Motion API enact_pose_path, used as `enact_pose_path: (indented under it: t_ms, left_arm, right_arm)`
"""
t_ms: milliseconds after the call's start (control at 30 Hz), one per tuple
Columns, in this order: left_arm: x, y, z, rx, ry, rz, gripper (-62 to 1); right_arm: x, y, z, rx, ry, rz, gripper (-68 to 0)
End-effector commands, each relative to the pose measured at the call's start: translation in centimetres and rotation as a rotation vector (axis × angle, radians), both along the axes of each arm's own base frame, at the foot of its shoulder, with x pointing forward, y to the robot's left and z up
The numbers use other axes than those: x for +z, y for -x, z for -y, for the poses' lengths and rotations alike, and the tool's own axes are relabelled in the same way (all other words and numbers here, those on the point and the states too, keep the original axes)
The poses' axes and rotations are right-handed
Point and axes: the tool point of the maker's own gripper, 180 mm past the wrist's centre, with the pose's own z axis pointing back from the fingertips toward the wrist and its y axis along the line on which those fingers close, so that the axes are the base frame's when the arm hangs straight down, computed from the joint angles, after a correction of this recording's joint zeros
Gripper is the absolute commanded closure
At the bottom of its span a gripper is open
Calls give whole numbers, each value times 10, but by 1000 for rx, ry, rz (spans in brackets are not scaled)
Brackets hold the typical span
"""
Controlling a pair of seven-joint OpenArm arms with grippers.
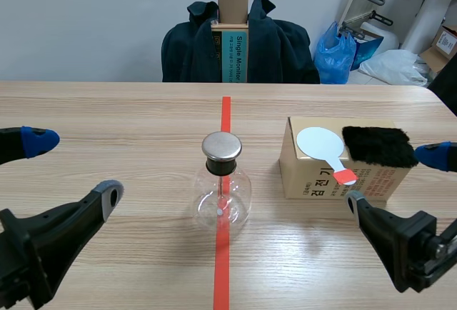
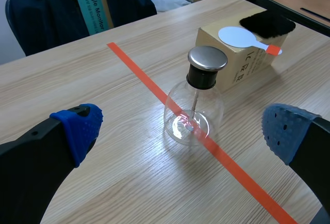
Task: Do the electroscope experiment.
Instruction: 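Pick up the white charging plate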
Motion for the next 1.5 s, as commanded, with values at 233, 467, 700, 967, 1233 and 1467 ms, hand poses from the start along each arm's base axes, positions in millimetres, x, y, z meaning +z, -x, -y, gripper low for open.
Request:
enact_pose_path:
  t_ms: [233, 467, 700, 967, 1233, 1467]
  left_arm:
    - [7, 0, 5, -19, -14, 37, -623]
    - [7, 0, 5, -20, -16, 37, -623]
    - [7, 0, 5, -20, -16, 37, -623]
    - [7, 0, 5, -20, -16, 37, -623]
    - [7, 0, 5, -25, -20, 37, -623]
    - [7, 0, 5, -24, -19, 38, -623]
  right_arm:
    - [4, -4, 2, 13, 43, 18, -679]
    - [4, -4, 2, 14, 44, 17, -679]
    - [-7, -1, 5, 62, 200, 23, -679]
    - [-41, 8, 31, 233, 754, 47, -679]
    - [-58, 14, 44, 430, 1169, 115, -679]
    - [-49, -7, 30, 384, 1206, 288, -679]
